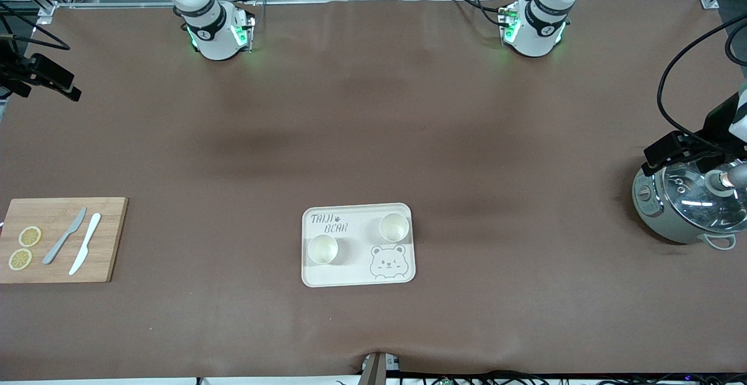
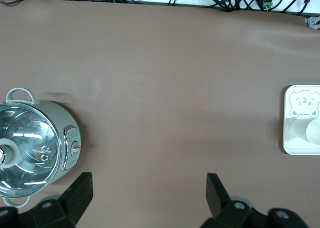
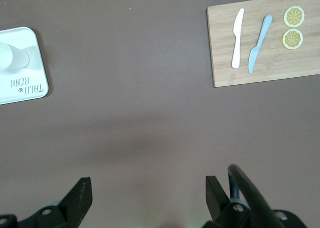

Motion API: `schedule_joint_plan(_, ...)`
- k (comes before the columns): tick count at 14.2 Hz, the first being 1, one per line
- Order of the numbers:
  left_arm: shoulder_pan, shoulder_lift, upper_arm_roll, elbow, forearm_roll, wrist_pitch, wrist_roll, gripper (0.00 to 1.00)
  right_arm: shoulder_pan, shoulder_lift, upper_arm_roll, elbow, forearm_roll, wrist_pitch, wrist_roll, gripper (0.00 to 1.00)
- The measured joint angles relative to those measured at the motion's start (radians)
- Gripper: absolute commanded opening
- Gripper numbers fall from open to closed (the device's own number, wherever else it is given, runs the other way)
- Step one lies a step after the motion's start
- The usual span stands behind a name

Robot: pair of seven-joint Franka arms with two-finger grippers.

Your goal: Place white IKEA cup upright on tray with both arms

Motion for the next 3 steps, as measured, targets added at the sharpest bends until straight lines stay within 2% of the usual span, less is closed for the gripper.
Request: schedule_joint_plan(3, 0.0, 0.0, 0.0, 0.0, 0.0, -0.001, 0.0, 1.0, 0.0, 0.0, 0.0, 0.004, 0.0, 0.0, 0.0, 1.0)
